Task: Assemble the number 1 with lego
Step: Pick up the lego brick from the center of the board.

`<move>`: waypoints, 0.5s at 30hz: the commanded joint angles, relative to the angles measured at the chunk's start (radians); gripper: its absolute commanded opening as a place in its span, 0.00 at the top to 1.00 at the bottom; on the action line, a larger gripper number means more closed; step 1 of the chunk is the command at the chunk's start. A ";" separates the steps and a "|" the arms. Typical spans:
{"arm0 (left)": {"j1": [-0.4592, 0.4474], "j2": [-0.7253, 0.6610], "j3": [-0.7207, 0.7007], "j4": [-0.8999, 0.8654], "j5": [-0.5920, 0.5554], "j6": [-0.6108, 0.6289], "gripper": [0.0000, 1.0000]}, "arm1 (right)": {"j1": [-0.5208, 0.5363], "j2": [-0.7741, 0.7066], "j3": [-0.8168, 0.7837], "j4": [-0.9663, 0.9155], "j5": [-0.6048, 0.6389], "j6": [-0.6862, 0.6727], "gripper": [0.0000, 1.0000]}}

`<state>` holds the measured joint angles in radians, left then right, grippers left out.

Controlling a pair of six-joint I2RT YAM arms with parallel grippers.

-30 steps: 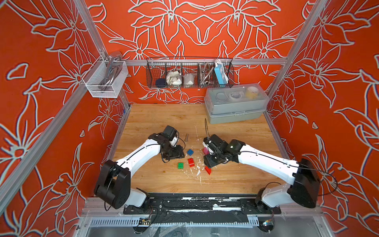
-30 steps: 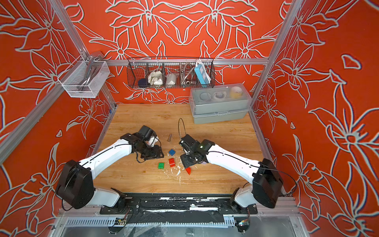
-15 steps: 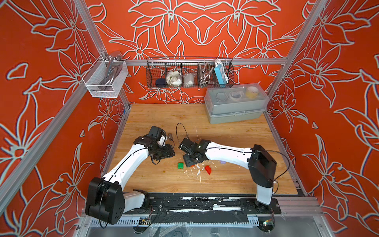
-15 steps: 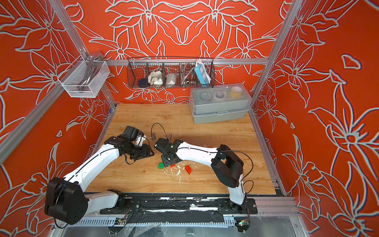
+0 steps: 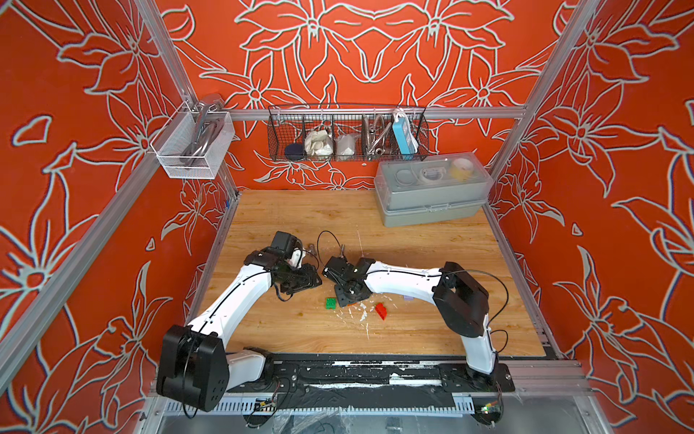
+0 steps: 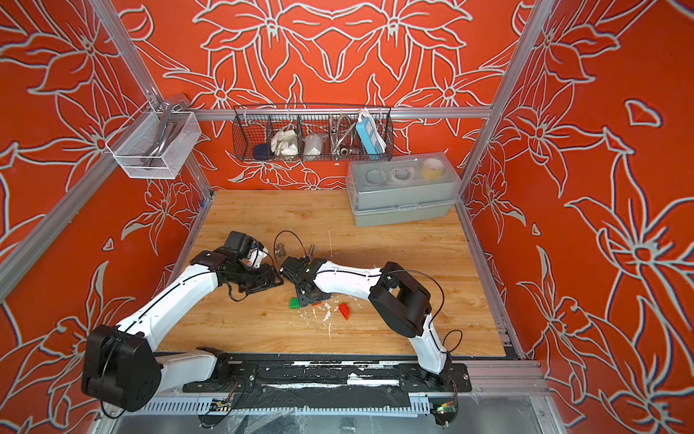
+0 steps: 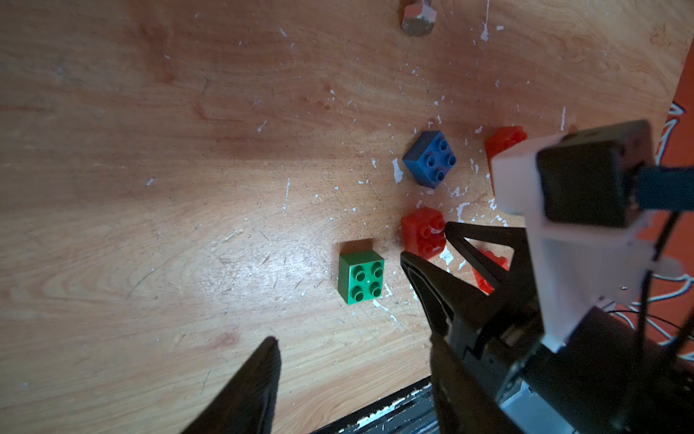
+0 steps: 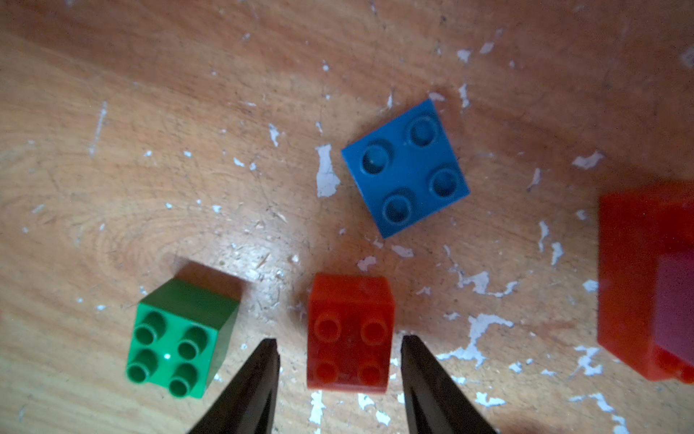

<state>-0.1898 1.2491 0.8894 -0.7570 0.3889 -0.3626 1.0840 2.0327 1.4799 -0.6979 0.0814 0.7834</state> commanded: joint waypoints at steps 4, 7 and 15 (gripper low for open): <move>0.007 0.000 -0.001 0.002 0.018 0.000 0.38 | -0.004 0.035 0.033 -0.012 0.011 0.012 0.52; 0.007 0.002 -0.002 0.004 0.018 0.000 0.38 | -0.006 0.029 0.026 -0.013 0.019 0.008 0.57; 0.007 0.007 -0.002 0.004 0.018 0.004 0.38 | -0.007 -0.066 0.022 -0.074 0.026 -0.049 0.69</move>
<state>-0.1894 1.2503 0.8894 -0.7532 0.3965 -0.3634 1.0809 2.0392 1.4799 -0.7197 0.0822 0.7647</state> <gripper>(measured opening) 0.623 0.370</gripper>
